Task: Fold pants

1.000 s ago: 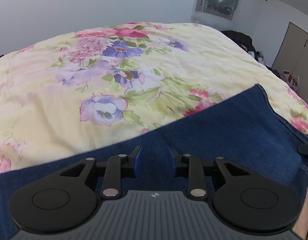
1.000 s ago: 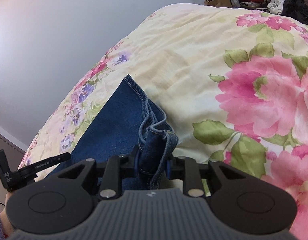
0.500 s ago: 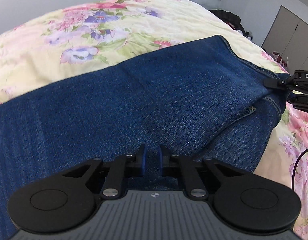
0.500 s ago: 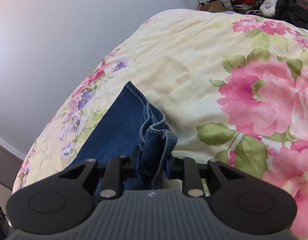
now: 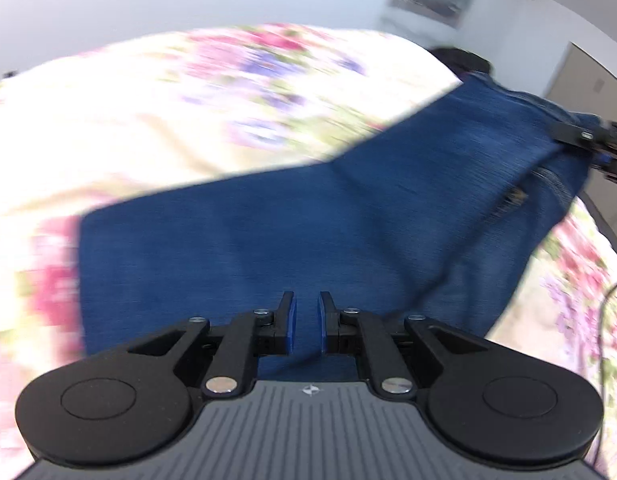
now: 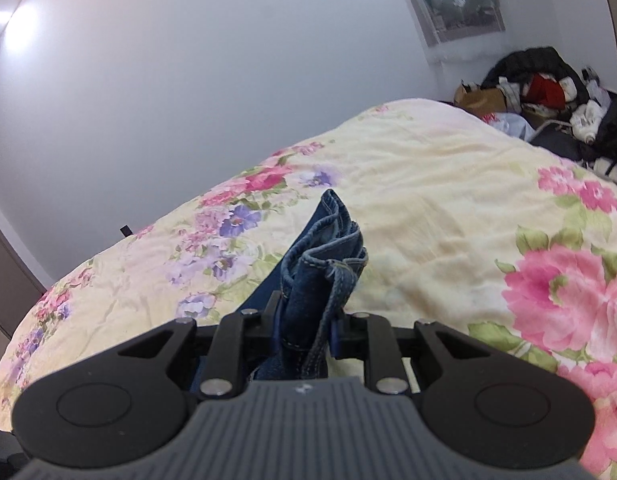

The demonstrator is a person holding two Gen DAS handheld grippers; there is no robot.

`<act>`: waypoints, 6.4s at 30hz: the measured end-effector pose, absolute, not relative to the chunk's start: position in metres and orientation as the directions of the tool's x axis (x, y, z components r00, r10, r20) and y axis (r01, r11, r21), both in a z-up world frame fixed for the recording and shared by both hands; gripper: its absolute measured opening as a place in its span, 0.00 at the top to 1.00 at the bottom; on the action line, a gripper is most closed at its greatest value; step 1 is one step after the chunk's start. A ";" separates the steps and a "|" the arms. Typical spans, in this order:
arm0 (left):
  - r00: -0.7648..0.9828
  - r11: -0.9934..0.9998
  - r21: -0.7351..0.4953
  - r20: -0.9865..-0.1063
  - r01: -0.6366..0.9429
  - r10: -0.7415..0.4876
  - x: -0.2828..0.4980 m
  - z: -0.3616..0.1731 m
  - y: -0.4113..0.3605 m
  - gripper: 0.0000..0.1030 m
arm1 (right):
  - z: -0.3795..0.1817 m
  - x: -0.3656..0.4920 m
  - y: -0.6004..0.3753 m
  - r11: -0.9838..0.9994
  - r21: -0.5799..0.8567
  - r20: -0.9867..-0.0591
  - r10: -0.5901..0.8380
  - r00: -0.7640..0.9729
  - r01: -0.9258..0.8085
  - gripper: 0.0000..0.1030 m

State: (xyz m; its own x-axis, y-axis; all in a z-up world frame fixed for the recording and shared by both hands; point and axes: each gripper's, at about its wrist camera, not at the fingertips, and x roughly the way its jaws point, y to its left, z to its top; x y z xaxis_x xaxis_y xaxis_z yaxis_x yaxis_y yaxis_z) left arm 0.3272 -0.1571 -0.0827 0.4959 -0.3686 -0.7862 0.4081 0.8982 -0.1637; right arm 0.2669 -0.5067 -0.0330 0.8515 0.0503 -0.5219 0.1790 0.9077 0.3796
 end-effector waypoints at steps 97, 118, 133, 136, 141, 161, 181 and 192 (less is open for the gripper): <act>0.518 0.780 -0.609 -0.625 0.146 -0.585 0.435 -0.160 0.041 0.79 | -0.169 0.409 -0.236 0.883 0.424 -0.766 0.468 0.439 -0.202 1.00; 0.581 0.842 -0.498 -0.630 0.208 -0.516 0.422 -0.126 -0.009 0.52 | -0.120 0.363 -0.332 0.947 0.298 -0.740 0.307 0.598 -0.117 1.00; 0.560 0.931 -0.308 -0.744 0.196 -0.364 0.413 -0.161 -0.034 0.65 | -0.159 0.301 -0.349 0.960 0.255 -0.763 0.273 0.586 -0.115 1.00; 0.563 0.944 -0.274 -0.758 0.184 -0.329 0.409 -0.153 -0.039 0.66 | -0.169 0.299 -0.355 0.955 0.283 -0.780 0.282 0.559 -0.087 1.00; 0.566 0.948 -0.237 -0.760 0.214 -0.318 0.381 -0.128 -0.034 0.69 | -0.146 0.283 -0.358 0.950 0.304 -0.763 0.283 0.581 -0.064 0.99; 0.446 0.937 -0.183 -0.841 0.297 -0.305 0.300 -0.160 -0.023 0.78 | -0.183 0.232 -0.350 0.950 0.312 -0.789 0.267 0.553 -0.014 1.00; 0.557 0.924 -0.298 -0.737 0.241 -0.383 0.318 -0.126 0.000 0.20 | -0.143 0.268 -0.380 0.918 0.395 -0.727 0.317 0.610 -0.006 0.45; 0.517 0.750 -0.658 -0.623 0.060 -0.588 0.384 -0.192 0.023 0.14 | -0.194 0.336 -0.403 0.754 0.654 -0.636 0.497 0.590 0.069 0.39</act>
State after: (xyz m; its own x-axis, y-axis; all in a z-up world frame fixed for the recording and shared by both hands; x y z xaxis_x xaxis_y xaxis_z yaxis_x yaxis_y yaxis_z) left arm 0.3837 0.0229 -0.1923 0.5169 -0.5875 -0.6226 0.0601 0.7504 -0.6583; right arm 0.3363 -0.4028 -0.1941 0.5904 0.4972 -0.6358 0.0694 0.7535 0.6537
